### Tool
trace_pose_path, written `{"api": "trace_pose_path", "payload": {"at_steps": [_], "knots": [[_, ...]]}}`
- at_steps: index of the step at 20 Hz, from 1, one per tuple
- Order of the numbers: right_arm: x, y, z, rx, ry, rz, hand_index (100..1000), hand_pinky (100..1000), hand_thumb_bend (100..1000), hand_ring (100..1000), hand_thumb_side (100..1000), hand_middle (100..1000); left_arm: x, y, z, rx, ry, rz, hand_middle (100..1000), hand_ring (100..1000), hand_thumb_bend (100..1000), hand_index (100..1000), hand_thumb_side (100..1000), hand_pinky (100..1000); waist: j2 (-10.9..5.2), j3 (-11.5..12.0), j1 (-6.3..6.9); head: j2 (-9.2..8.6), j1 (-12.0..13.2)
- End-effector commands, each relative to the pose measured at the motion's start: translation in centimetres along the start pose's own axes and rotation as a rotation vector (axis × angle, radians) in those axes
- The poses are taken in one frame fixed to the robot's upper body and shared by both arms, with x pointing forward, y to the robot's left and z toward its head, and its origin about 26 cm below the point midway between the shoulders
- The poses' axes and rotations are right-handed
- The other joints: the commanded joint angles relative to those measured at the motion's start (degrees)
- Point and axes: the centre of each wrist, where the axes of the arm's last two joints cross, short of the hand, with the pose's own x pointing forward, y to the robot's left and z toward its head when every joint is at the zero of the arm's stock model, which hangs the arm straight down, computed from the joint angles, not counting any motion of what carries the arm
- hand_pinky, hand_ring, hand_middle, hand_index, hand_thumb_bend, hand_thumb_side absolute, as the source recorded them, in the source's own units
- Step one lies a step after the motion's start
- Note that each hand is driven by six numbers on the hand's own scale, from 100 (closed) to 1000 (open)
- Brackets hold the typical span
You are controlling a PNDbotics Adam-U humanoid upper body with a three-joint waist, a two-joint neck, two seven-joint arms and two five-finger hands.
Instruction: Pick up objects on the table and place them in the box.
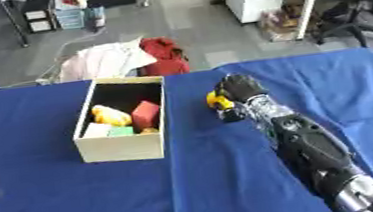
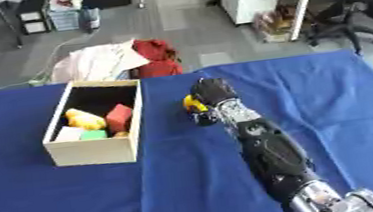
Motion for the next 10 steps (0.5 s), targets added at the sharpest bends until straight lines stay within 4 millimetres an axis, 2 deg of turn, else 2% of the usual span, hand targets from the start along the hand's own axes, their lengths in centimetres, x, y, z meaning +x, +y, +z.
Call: {"api": "trace_pose_path", "payload": {"at_steps": [1,10], "knots": [[-0.8,-2.4,-0.8,-0.105,-0.016,0.01,432,716,100,568,193,272,0.8,0.3,-0.3,0.004,-0.031,-0.013,750,748,112,826,651,890,-0.31,-0.2,0.78,-0.32,0.1],[0.1,-7.1,-2.3,-0.246,-0.139,-0.046,419,710,100,552,135,263,0.8,0.5,-0.3,0.007,-0.026,-0.017,750,747,110,826,649,890,-1.37,-0.4,0.12,-0.29,0.2]]}}
